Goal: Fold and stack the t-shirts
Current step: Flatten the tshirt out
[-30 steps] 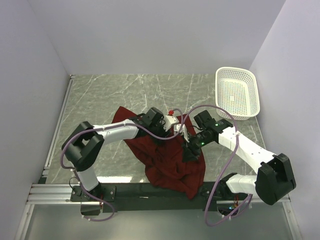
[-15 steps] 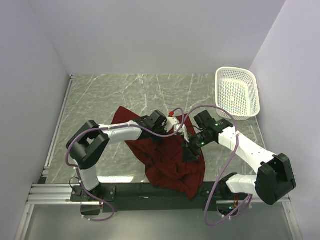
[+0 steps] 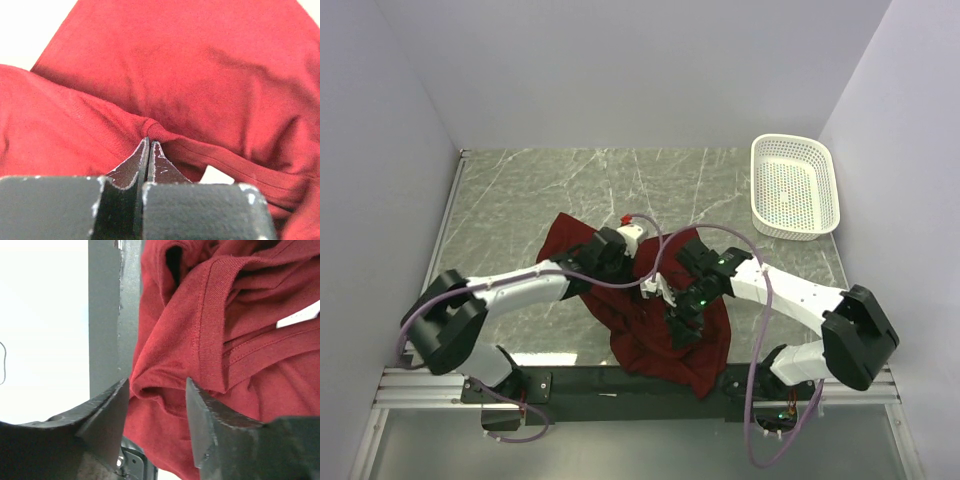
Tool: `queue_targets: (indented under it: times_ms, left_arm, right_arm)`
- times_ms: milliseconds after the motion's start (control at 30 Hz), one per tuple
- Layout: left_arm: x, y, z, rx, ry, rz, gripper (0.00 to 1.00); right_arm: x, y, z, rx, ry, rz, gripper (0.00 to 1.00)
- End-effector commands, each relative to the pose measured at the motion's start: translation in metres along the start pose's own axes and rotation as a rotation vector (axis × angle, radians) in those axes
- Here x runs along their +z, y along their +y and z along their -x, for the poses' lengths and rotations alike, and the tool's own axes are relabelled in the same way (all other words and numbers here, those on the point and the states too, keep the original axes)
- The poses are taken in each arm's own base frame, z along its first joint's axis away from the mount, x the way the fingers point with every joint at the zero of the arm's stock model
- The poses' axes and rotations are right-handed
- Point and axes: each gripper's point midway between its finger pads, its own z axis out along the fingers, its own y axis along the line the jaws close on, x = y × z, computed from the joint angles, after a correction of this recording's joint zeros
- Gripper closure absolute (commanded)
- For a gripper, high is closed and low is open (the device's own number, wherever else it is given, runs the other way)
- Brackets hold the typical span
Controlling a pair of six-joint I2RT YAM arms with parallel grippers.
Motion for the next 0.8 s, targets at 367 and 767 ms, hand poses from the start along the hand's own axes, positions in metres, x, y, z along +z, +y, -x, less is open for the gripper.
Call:
queue_targets:
  times_ms: [367, 767]
  left_arm:
    - [-0.07, -0.003, 0.061, -0.195, -0.307, 0.002, 0.99]
    - [-0.1, 0.012, 0.072, -0.233, -0.378, 0.037, 0.99]
  right_arm:
    - [0.011, -0.022, 0.013, 0.056, 0.033, -0.055, 0.43]
    - [-0.021, -0.027, 0.028, 0.037, -0.082, -0.132, 0.42]
